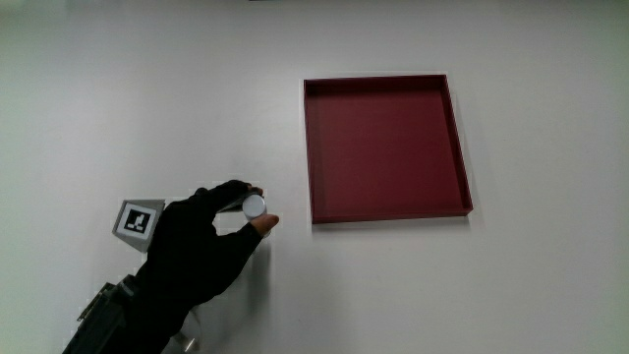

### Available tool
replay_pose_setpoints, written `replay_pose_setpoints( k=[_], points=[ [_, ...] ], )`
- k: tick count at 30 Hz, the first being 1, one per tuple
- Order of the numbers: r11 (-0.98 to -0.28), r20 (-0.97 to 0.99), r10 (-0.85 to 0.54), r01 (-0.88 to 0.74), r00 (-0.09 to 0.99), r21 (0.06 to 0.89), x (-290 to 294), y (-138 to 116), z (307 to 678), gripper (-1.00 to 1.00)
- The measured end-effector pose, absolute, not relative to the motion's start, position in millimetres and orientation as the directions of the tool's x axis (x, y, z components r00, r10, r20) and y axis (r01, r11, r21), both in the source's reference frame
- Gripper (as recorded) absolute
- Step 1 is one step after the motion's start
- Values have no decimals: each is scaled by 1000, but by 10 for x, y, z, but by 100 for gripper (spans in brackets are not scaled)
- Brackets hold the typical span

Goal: Place glue stick

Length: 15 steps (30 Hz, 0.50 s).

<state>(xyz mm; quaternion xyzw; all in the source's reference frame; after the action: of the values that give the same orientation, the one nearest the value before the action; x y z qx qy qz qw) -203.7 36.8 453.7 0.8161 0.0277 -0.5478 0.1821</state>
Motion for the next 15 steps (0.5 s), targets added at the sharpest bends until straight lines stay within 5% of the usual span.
replay_pose_setpoints(
  k=[8, 15],
  points=[
    [-919, -866, -229, 196, 444, 343, -2107, 531, 4735, 0],
    [-927, -873, -219, 186, 436, 326, -2152, 583, 4826, 0]
  ],
)
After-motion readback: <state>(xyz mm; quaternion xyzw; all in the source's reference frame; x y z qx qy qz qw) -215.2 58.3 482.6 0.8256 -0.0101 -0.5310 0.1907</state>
